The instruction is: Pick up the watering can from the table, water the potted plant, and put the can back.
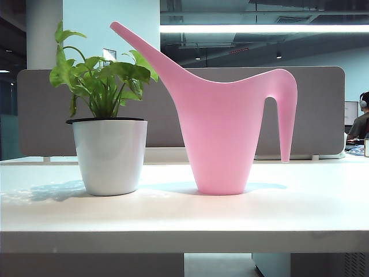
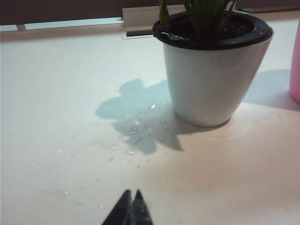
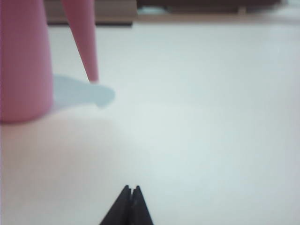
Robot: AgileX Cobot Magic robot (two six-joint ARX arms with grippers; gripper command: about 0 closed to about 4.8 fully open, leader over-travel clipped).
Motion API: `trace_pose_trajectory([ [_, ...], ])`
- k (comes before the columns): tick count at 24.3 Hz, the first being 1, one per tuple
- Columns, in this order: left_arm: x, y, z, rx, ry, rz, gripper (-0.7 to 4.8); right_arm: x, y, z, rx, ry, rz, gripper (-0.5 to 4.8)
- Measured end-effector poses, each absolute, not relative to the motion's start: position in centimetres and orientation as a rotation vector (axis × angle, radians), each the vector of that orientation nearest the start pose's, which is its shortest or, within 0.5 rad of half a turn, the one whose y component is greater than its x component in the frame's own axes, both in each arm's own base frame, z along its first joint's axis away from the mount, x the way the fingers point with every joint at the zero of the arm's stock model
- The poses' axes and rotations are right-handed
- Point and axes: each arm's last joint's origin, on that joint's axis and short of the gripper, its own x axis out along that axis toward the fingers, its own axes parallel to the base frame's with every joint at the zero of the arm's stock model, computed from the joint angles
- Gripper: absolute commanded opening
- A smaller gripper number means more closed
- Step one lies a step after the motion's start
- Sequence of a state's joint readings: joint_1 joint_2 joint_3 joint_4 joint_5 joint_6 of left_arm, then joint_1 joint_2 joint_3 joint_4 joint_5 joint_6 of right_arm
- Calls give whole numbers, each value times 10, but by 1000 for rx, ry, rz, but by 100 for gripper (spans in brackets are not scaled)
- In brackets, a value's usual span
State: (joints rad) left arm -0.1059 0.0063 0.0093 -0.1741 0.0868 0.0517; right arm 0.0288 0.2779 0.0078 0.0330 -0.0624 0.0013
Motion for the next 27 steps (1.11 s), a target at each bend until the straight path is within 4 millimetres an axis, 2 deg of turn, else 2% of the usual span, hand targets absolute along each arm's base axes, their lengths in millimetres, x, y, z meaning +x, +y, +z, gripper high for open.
trace_pose_trajectory([
  [4, 95, -13, 149, 53, 166, -197, 3, 103, 1, 134, 13, 356, 59, -5],
  [17, 95, -13, 149, 53, 166, -197, 3, 96, 1, 149, -2, 173, 64, -5],
  [27, 95, -13, 149, 53, 167, -197, 3, 96, 2, 149, -2, 170, 66, -5],
])
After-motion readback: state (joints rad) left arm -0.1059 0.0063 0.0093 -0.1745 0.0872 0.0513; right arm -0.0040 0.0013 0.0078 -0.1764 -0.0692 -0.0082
